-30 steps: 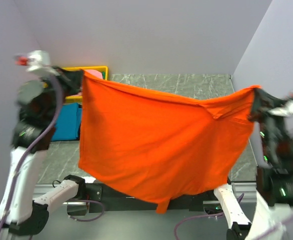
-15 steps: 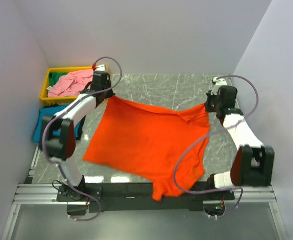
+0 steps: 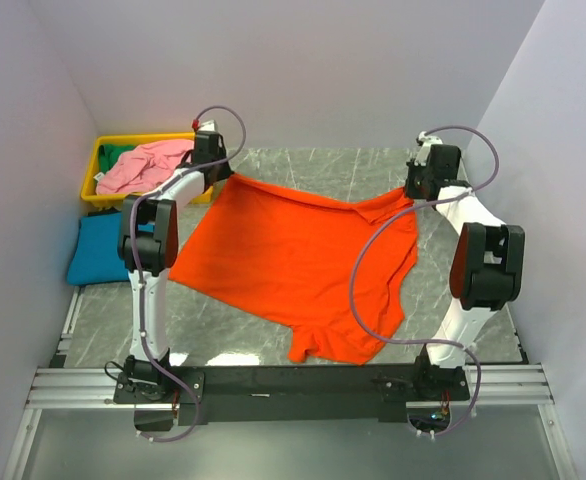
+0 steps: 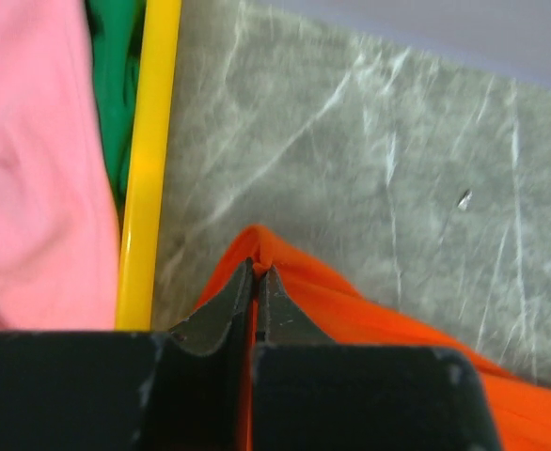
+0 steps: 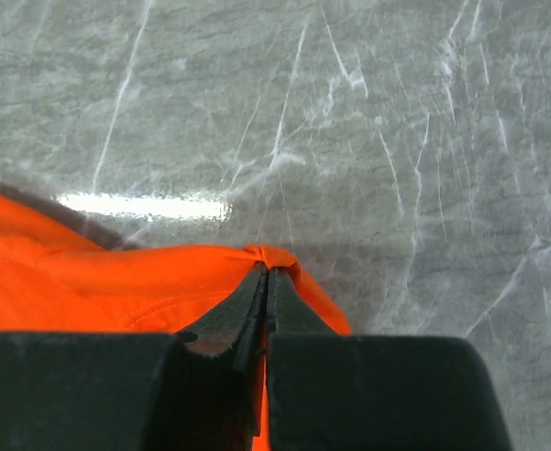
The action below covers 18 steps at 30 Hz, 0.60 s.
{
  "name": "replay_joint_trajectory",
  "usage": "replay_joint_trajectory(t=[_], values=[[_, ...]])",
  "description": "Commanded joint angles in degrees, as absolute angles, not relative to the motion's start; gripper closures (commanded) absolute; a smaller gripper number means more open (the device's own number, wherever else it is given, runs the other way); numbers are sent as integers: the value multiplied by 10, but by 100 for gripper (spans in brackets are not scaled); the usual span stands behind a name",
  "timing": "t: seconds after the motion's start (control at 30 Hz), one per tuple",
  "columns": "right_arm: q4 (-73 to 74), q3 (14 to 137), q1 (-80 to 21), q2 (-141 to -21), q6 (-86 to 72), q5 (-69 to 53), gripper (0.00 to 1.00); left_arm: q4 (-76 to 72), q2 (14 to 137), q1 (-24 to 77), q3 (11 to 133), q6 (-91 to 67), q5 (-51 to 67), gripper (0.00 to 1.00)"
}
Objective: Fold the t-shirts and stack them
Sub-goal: Fold the tshirt
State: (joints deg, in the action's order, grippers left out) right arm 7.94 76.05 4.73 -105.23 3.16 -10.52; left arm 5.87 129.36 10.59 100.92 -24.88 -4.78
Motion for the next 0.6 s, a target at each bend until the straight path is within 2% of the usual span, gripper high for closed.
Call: replay_joint_trajectory(t=[0.0, 0.27, 0.57], values=[[113, 793, 52, -1019, 4, -100, 100, 42, 1303, 98, 1073, -245, -22, 99], [225, 787, 52, -971, -54, -70, 100, 58, 1293, 79, 1085, -250, -5, 99], [276, 741, 51, -909, -112, -118, 100, 83, 1245, 76, 1040, -238, -4, 99]])
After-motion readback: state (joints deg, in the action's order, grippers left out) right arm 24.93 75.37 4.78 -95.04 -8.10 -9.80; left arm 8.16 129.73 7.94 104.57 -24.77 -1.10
